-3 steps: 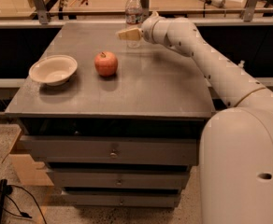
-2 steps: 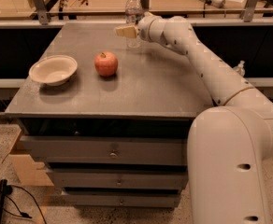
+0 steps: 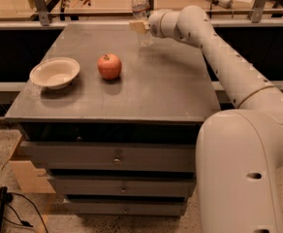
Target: Knock water bottle over
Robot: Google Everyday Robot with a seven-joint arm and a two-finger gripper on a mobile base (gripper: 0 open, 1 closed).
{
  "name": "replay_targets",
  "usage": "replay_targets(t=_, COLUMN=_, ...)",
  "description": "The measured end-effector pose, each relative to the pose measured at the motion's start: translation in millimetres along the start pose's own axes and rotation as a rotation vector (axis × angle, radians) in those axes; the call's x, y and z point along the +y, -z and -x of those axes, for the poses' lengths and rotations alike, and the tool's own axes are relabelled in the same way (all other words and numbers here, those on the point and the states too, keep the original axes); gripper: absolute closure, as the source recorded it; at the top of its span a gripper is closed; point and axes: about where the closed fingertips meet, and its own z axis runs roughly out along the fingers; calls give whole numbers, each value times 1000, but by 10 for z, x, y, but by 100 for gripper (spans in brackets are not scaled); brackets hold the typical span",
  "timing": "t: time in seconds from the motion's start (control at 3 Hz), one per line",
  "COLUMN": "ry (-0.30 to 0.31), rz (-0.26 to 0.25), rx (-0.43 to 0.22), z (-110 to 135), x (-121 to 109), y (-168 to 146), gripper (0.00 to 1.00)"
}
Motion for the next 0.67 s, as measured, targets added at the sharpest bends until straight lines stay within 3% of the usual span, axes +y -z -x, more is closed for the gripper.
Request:
replay_targets(t=0.33, ry=62, rz=46, rx=87, z=219, x=10, y=272, gripper=87)
replay_targets(t=0.67, ry=107, rz=86, rx=195, z=312, x=-19, y=487, gripper=100)
